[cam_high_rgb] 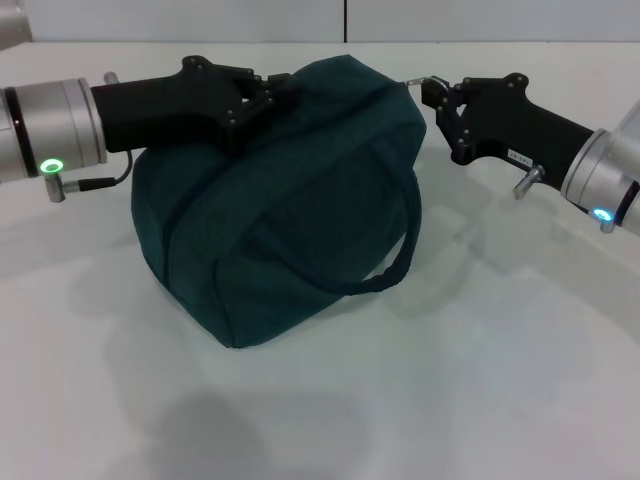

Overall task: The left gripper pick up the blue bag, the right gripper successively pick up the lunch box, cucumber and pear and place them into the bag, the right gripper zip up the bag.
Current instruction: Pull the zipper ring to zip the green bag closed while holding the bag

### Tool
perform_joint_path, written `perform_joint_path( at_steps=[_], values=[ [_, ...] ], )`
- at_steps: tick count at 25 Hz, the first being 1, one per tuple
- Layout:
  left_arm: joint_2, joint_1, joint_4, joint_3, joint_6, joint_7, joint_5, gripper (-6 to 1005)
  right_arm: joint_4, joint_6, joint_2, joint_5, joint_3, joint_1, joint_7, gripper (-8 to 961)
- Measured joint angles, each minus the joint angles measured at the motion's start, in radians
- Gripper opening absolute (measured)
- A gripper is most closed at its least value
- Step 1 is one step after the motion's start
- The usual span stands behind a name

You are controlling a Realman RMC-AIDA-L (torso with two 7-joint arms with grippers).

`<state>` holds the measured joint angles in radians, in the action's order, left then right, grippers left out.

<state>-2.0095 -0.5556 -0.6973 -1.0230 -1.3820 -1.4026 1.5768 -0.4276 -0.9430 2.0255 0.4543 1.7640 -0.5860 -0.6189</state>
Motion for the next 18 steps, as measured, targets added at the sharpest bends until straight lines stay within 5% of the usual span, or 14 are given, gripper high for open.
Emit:
perform_joint_path(
  at_steps=[18],
  values=[
    [-0.009,-0.011,0.015,0.036,0.003,0.002,0.002,99,0.059,0.029,0.001,0.004,0.007,-0.005,-0.042,114]
  ],
)
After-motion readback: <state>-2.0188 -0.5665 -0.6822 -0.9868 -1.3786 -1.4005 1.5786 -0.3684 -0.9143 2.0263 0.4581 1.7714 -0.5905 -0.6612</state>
